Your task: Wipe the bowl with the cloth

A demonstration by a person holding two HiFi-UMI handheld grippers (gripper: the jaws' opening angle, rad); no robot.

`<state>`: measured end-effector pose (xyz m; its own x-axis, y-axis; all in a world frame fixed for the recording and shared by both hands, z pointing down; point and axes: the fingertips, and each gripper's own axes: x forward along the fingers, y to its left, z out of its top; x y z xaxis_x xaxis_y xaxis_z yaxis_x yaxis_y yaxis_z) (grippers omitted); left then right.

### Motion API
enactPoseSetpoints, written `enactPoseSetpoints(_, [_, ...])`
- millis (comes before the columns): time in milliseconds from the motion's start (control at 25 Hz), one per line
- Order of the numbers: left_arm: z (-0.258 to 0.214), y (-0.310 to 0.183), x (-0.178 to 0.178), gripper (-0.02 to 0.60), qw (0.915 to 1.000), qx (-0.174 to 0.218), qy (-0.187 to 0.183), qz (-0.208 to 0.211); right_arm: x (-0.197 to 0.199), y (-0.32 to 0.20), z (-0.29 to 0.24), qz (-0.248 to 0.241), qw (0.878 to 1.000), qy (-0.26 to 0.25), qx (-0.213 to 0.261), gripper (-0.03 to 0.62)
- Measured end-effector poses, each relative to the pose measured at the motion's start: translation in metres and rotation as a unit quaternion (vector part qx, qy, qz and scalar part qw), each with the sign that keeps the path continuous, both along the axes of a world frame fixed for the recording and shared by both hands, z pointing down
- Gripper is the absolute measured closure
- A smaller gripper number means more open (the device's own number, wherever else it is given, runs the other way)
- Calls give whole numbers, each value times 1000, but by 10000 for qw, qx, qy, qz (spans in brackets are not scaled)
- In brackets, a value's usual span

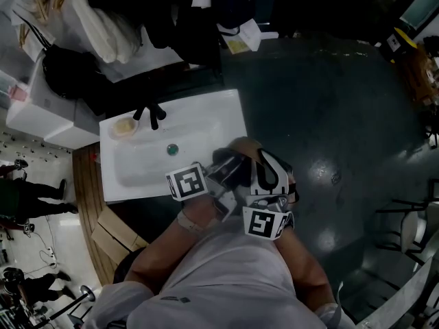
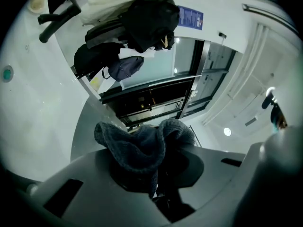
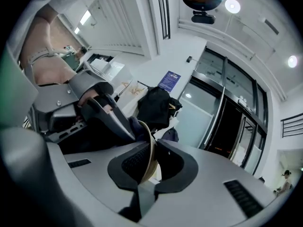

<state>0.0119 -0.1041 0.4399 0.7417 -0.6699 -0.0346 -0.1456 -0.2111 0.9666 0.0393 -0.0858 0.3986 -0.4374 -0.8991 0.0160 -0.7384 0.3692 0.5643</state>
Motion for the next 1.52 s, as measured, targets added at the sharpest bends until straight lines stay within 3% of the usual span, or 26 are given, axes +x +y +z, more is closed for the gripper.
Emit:
enactPoseSetpoints(280, [14,4,11,517,9962,181,-790,304,-9,3,-9,-122,9999,59,0,562])
enactPoseSetpoints(640, [26,22,32,517,9895,91,-1112,919,-15,4,-5,-233,9989,408,49,562])
enactPoseSetpoints(800, [31,19,25,517,9890,73,-1257,778,-16,6,-4,-269,9984,480,111,562])
enactPoseSetpoints(1120, [14,2,-5,517,9997,-163,-203,22,-2,-3,5,-39,9995,118,-273,562])
enactPoseSetpoints(1360, [-3,7,-3,517,9999,69,27,82,11,-11,13,162,9972,-345,-647,563])
enactPoseSetpoints(1520, [0,9,-2,517,9999,16,89,103,9,-7,12,109,9969,-367,-684,563])
